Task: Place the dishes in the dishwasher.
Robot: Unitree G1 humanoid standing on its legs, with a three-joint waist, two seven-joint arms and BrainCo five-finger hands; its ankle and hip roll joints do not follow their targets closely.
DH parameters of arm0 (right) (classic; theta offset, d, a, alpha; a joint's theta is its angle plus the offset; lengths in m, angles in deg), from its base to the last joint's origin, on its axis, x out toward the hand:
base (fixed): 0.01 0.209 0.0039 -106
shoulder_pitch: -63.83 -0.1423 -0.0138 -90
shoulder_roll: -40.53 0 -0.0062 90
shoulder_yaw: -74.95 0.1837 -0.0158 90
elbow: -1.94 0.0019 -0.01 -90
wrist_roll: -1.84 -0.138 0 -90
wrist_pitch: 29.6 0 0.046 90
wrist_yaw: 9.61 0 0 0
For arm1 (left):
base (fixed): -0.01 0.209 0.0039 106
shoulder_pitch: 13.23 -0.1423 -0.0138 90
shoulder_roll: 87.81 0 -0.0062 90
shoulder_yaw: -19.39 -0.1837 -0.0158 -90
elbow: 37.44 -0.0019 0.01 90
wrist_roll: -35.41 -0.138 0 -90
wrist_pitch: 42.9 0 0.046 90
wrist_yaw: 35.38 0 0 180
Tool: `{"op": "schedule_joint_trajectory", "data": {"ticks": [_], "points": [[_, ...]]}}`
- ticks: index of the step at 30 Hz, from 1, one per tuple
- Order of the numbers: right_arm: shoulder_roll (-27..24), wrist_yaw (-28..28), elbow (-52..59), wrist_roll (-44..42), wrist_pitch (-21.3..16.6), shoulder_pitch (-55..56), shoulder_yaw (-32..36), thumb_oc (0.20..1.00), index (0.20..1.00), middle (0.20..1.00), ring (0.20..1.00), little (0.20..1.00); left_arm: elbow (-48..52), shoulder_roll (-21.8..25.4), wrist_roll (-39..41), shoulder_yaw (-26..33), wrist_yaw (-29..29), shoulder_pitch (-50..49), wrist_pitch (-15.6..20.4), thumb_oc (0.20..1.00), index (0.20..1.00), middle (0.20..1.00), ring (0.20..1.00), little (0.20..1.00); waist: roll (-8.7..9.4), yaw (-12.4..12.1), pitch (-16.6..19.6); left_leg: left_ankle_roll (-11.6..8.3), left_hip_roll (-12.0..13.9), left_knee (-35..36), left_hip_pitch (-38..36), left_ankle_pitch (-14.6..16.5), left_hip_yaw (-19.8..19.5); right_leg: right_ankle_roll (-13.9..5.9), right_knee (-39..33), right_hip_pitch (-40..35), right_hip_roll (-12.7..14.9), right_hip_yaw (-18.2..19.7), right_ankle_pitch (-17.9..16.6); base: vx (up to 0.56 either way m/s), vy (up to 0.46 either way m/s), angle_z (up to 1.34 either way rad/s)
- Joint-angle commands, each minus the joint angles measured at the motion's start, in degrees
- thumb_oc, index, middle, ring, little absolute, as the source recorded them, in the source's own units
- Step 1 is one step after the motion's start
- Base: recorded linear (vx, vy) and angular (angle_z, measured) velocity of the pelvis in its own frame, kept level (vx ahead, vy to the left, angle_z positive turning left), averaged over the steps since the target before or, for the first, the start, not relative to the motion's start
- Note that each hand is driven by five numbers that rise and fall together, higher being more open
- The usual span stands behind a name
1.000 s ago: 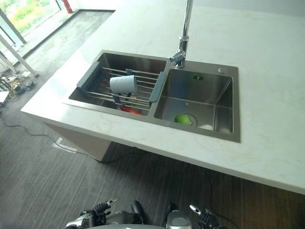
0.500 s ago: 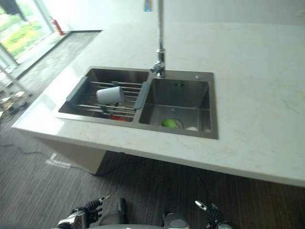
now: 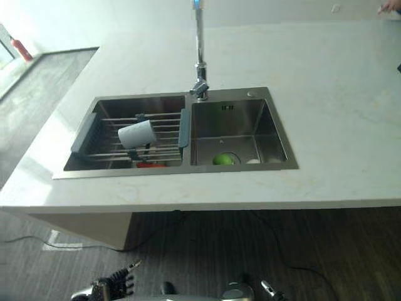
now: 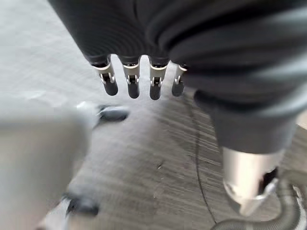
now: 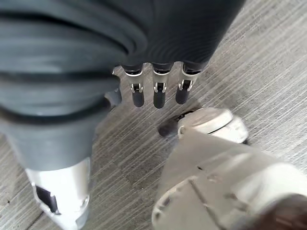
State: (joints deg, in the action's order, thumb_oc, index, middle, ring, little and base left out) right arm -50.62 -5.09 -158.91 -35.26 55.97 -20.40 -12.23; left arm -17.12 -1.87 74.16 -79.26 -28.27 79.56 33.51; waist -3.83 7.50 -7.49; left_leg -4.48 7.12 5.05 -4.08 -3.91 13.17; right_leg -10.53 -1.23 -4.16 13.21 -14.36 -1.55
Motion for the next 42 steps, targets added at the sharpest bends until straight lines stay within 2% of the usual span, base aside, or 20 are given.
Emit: {"op": "schedule_joint_trajectory", "data": {"ticks": [1, 4, 6, 8, 12, 15, 16, 17, 18, 20, 21, 22, 25, 26, 28, 32, 34, 35, 38, 42], "points": [[-2.4, 0.2, 0.1, 2.5, -2.1, -3.0, 1.6, 1.0, 1.0, 1.0, 1.0, 1.0, -0.7, 2.6, 6.5, 3.1, 4.1, 2.7, 1.2, 1.0, 1.0, 1.0, 1.0, 1.0, 1.62, -0.7, -1.6, 1.19, 2.5, -7.2, 1.8, 8.9, -1.1, -1.14, 6.4, 3.4, 3.5, -0.2, 5.8, 0.05, 0.036, -0.05], [-3.0, 1.2, 0.4, 4.6, -1.9, -2.7, 2.3, 1.0, 1.0, 1.0, 1.0, 1.0, 2.7, 4.6, 10.0, 6.4, 12.2, 1.7, 2.4, 1.0, 1.0, 1.0, 1.0, 1.0, 1.08, -1.2, -1.5, 1.56, 2.0, -8.2, 1.7, 9.6, -1.2, -1.3, 6.3, 3.3, 3.9, -0.3, 5.4, 0.05, 0.03, -0.05], [-3.6, 2.0, 0.9, 5.9, -1.6, -2.5, 2.8, 1.0, 1.0, 1.0, 1.0, 1.0, 7.6, 6.1, 14.0, 7.9, 19.8, 0.6, 1.0, 1.0, 1.0, 1.0, 1.0, 1.0, 0.41, -2.1, -1.7, 1.88, 1.6, -8.9, 2.1, 10.1, -1.6, -1.42, 6.3, 3.4, 4.2, -0.5, 5.2, 0.03, 0.028, -0.09], [-4.1, 2.5, 1.1, 6.1, -1.5, -2.4, 3.2, 1.0, 1.0, 1.0, 1.0, 1.0, 11.4, 7.7, 16.4, 9.8, 19.3, -1.1, 0.8, 1.0, 1.0, 1.0, 1.0, 1.0, -0.17, -3.1, -1.8, 1.88, 1.5, -8.9, 2.3, 10.1, -1.8, -1.62, 6.0, 3.3, 4.6, -1.3, 4.9, 0.02, 0.015, -0.07], [-4.9, 3.3, 0.3, 6.5, -2.2, -2.4, 3.3, 1.0, 1.0, 1.0, 1.0, 1.0, 10.4, 13.2, 16.9, 16.9, 9.3, -3.4, 5.6, 1.0, 1.0, 1.0, 1.0, 1.0, -1.09, -4.9, -1.5, 1.36, 1.4, -7.5, 2.1, 9.3, -2.6, -1.61, 5.1, 2.5, 4.7, -3.2, 4.9, 0.06, 0.0, 0.05], [-5.7, 2.6, -0.8, 3.6, -2.6, -2.4, 3.2, 1.0, 1.0, 1.0, 1.0, 1.0, 6.9, 21.2, 18.6, 26.4, 2.6, -4.2, 8.9, 1.0, 1.0, 1.0, 1.0, 1.0, -2.13, -6.0, -1.0, 0.45, 1.9, -5.9, 2.6, 7.8, -3.4, -1.2, 4.6, 2.1, 4.6, -4.6, 5.5, 0.02, 0.036, 0.35], [-5.7, 2.3, -1.7, 3.1, -3.0, -1.9, 3.4, 1.0, 1.0, 1.0, 1.0, 1.0, 5.4, 26.0, 18.4, 31.9, -3.0, -4.7, 14.0, 1.0, 1.0, 1.0, 1.0, 1.0, -2.4, -6.9, -0.8, -0.01, 2.1, -5.5, 2.7, 7.5, -4.2, -0.99, 4.7, 1.7, 4.3, -5.1, 6.2, 0.03, 0.023, 0.36], [-5.8, 2.3, -1.8, 3.2, -3.0, -1.9, 3.4, 1.0, 1.0, 1.0, 1.0, 1.0, 5.1, 26.8, 18.5, 32.7, -4.7, -4.7, 15.2, 1.0, 1.0, 1.0, 1.0, 1.0, -2.41, -7.0, -0.6, -0.03, 2.1, -5.6, 3.1, 7.3, -4.4, -0.89, 4.6, 1.9, 4.3, -5.1, 6.1, 0.03, 0.008, 0.4], [-5.8, 2.2, -2.3, 3.3, -2.9, -1.8, 3.2, 1.0, 1.0, 1.0, 1.0, 1.0, 4.8, 30.3, 15.3, 36.3, -9.4, -4.9, 18.4, 1.0, 1.0, 1.0, 1.0, 1.0, -2.42, -7.5, -0.5, -0.24, 2.3, -5.8, 3.5, 7.2, -4.8, -0.72, 4.8, 1.9, 4.2, -5.3, 6.3, 0.01, -0.007, 0.38], [-5.9, 2.2, -2.7, 3.3, -2.9, -1.7, 3.0, 1.0, 1.0, 1.0, 1.0, 1.0, 4.9, 34.8, 9.7, 39.7, -14.3, -4.8, 22.0, 1.0, 1.0, 1.0, 1.0, 1.0, -2.38, -8.1, -0.6, -0.53, 2.7, -6.0, 3.8, 7.0, -5.2, -0.47, 4.9, 1.8, 3.9, -5.5, 6.6, 0.01, -0.024, 0.38], [-6.0, 2.2, -2.8, 2.8, -2.9, -1.6, 2.6, 1.0, 1.0, 1.0, 1.0, 1.0, 5.7, 37.8, 6.5, 41.4, -16.6, -4.5, 22.6, 1.0, 1.0, 1.0, 1.0, 1.0, -2.38, -8.4, -0.5, -0.7, 2.9, -6.0, 4.0, 6.8, -5.4, -0.36, 5.0, 1.7, 3.8, -5.7, 6.8, 0.02, -0.044, 0.24], [-6.1, 2.5, -2.6, 2.1, -2.8, -1.3, 2.4, 1.0, 1.0, 1.0, 1.0, 1.0, 7.3, 42.2, 2.0, 43.5, -19.9, -4.2, 25.2, 1.0, 1.0, 1.0, 1.0, 1.0, -2.35, -8.8, -0.4, -0.82, 3.1, -6.0, 4.3, 6.7, -5.8, -0.21, 5.0, 1.7, 3.5, -5.8, 7.0, 0.03, -0.045, 0.18], [-6.3, 3.1, -2.0, 1.9, -2.8, -0.8, 2.1, 1.0, 1.0, 1.0, 1.0, 1.0, 11.2, 47.3, -4.5, 45.0, -25.2, -4.0, 29.0, 1.0, 1.0, 1.0, 1.0, 1.0, -2.25, -9.2, -0.3, -0.99, 3.4, -5.9, 4.4, 6.4, -6.0, -0.04, 5.1, 1.6, 3.0, -5.9, 7.2, 0.03, -0.034, 0.18], [-6.4, 3.8, -1.1, 2.5, -2.9, -0.3, 2.1, 1.0, 1.0, 1.0, 1.0, 1.0, 15.8, 51.2, -8.5, 45.6, -28.2, -3.6, 32.7, 1.0, 1.0, 1.0, 1.0, 1.0, -2.27, -9.4, -0.5, -1.17, 3.7, -5.7, 4.2, 6.3, -6.1, 0.05, 5.4, 1.4, 2.7, -5.9, 7.5, 0.03, -0.034, -0.02], [-6.3, 4.5, -0.1, 3.0, -2.8, 0.1, 1.9, 1.0, 1.0, 1.0, 1.0, 1.0, 22.3, 55.5, -12.4, 45.4, -29.2, -1.7, 33.8, 1.0, 1.0, 1.0, 1.0, 1.0, -2.16, -9.5, -0.1, -1.29, 3.8, -5.5, 4.5, 6.1, -6.2, 0.19, 5.3, 1.4, 2.2, -5.9, 7.6, 0.05, -0.046, 0.0], [-6.1, 5.6, 1.5, 3.6, -2.3, 0.6, 1.1, 1.0, 1.0, 1.0, 1.0, 1.0, 36.1, 59.2, -16.6, 40.1, -24.7, 4.4, 33.7, 1.0, 1.0, 1.0, 1.0, 1.0, -1.54, -8.7, 0.5, -1.61, 4.0, -4.9, 4.1, 6.0, -5.8, 0.27, 5.1, 1.5, 1.4, -5.4, 7.8, 0.09, -0.054, 0.02], [-6.1, 6.1, 1.8, 4.4, -1.6, 0.6, 1.0, 1.0, 1.0, 1.0, 1.0, 1.0, 43.2, 59.2, -19.4, 35.5, -22.8, 7.8, 30.8, 1.0, 1.0, 1.0, 1.0, 1.0, -1.15, -8.0, 0.7, -1.79, 4.3, -4.6, 3.7, 6.0, -5.2, 0.03, 4.9, 1.4, 1.3, -5.2, 7.7, 0.15, -0.053, -0.09], [-6.2, 6.4, 1.9, 5.8, -0.7, 0.8, 1.1, 1.0, 1.0, 1.0, 1.0, 1.0, 47.6, 58.3, -22.2, 31.0, -21.0, 10.6, 27.6, 1.0, 1.0, 1.0, 1.0, 1.0, -0.81, -7.2, 0.8, -1.88, 4.5, -4.2, 3.3, 5.8, -4.3, -0.21, 4.6, 1.5, 1.3, -4.9, 7.5, 0.19, -0.061, -0.18], [-6.7, 6.4, 0.9, 6.3, 0.7, 1.5, 2.1, 1.0, 1.0, 1.0, 1.0, 1.0, 51.2, 56.3, -26.3, 23.1, -17.9, 15.4, 23.2, 1.0, 1.0, 1.0, 1.0, 1.0, -0.53, -5.6, 0.4, -2.1, 5.0, -4.1, 3.0, 5.6, -3.5, -0.24, 4.2, 1.7, 0.8, -3.7, 7.2, 0.19, -0.037, -0.31], [-7.3, 6.5, 1.3, 7.0, 1.3, 2.6, 3.3, 1.0, 1.0, 1.0, 1.0, 1.0, 53.9, 53.2, -30.0, 17.9, -17.1, 17.4, 17.9, 1.0, 1.0, 1.0, 1.0, 1.0, -0.32, -3.9, -0.1, -2.24, 5.4, -3.9, 3.0, 5.3, -2.9, -0.41, 3.3, 2.3, 0.3, -2.4, 6.5, 0.12, 0.001, -0.22]]}}
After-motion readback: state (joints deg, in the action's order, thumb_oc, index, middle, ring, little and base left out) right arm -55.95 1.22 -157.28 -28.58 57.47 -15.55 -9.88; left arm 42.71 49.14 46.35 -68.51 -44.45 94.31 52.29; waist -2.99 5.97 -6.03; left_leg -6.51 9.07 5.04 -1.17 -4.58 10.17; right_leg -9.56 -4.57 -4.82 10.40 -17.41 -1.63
